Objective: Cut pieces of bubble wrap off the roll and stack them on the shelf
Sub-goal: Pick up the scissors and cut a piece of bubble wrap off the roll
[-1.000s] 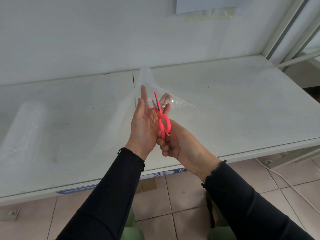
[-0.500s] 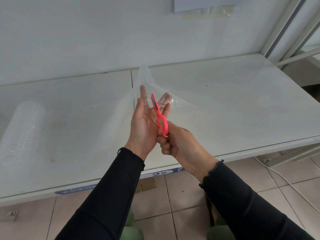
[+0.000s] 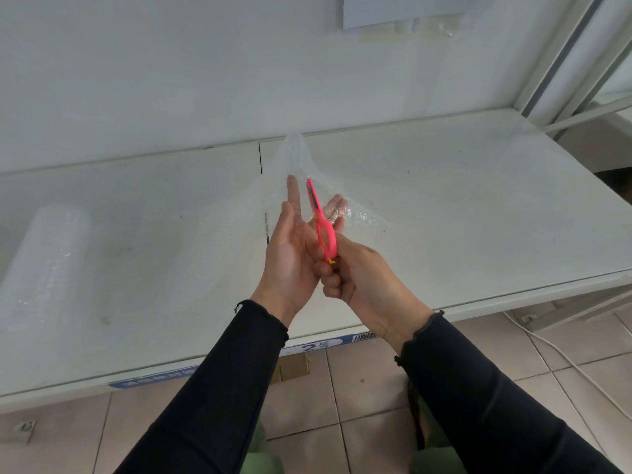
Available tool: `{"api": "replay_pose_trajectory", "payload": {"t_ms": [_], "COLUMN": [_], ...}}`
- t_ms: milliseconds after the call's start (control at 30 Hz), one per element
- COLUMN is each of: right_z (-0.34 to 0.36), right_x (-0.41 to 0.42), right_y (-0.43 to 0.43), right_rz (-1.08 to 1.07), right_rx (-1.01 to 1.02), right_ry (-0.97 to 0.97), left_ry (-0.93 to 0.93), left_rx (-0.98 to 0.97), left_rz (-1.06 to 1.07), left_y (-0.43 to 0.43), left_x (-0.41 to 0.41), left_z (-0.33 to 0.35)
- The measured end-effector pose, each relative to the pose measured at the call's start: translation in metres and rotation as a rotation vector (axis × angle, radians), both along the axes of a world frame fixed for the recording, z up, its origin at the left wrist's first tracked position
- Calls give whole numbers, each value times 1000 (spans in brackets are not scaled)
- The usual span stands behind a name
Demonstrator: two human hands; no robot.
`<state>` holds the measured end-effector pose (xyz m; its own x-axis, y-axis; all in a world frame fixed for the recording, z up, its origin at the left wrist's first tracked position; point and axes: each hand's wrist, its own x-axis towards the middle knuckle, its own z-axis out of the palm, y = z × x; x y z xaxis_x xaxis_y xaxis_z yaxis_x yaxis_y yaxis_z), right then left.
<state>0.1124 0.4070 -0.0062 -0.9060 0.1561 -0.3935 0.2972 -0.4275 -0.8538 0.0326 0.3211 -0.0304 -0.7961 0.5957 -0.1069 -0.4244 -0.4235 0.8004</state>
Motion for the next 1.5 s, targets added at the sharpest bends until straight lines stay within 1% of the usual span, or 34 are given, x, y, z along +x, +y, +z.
{"api": "replay_pose_trajectory", "payload": {"t_ms": [167, 300, 400, 500, 633, 700, 867, 1033, 1200, 1300, 1367, 1500], "right_z": [3, 4, 2, 2, 4, 3, 4, 4, 5, 5, 5, 9], "right_x": [-4, -6, -9, -12, -11, -13, -17, -19, -26, -27, -28, -34], "right_y": [5, 5, 7, 11, 13, 14, 18, 18, 26, 29, 30, 36], "right_rz": [-25, -43, -34, -46, -83, -88, -107, -119, -126, -136, -144, -167], "right_rx": [-35, -60, -67, -62, -88, -90, -113, -129, -122, -120, -120, -132], "right_ry": [9, 24, 24, 26, 30, 38, 51, 46, 43, 53, 50, 40], "left_ry": [51, 42, 69, 22, 3, 48, 215, 274, 212, 164, 146, 154], "left_rx": [-10, -30, -44, -14, -37, -57, -184, -207, -101, -70, -72, -141], "left_rz": [-75, -56, -92, -62, -31, -36, 14, 34, -17, -49, -69, -113], "left_y": [2, 3, 4, 4, 2, 1, 0, -2, -3, -4, -4, -7], "left_x": [6, 9, 13, 16, 14, 16, 19, 20, 25, 26, 27, 29], "left_z": [0, 0, 7, 6, -4, -4, -8, -8, -6, -4, -4, -6]}}
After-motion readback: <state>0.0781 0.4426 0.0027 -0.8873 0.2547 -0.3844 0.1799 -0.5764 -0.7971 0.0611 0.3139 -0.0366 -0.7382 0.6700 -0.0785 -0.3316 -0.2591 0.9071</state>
